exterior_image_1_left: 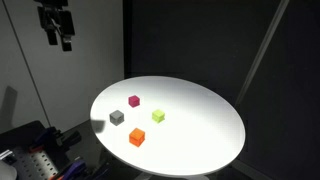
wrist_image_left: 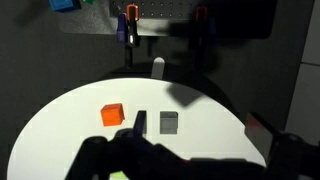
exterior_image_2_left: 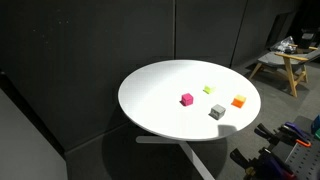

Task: Stack the grey toy block on top of the orange toy block

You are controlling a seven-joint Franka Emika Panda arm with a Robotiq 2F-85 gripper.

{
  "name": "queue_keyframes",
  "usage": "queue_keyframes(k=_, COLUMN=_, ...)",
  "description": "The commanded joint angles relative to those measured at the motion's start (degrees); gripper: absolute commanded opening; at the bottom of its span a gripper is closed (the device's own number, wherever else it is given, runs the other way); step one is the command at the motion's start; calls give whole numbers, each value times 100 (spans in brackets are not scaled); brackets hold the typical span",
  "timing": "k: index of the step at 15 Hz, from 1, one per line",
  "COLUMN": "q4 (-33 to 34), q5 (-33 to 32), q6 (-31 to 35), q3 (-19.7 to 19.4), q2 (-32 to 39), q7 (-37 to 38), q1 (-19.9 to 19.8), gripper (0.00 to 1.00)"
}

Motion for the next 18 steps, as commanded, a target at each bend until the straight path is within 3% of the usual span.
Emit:
queue_keyframes(k=1, q4=12, q5=4, q6=-11, q3=5, q2=5, q7=-7, q1=-9, gripper=100)
queue_keyframes(k=10, q4=12, q5=4, q6=-10, q3=5, q2=5, q7=-7, q1=-9, gripper=100)
queue_keyframes(k=18, q4=522, q5=61, q6=7, q3=1, q2=590, q7=112, q1=-49, gripper=100)
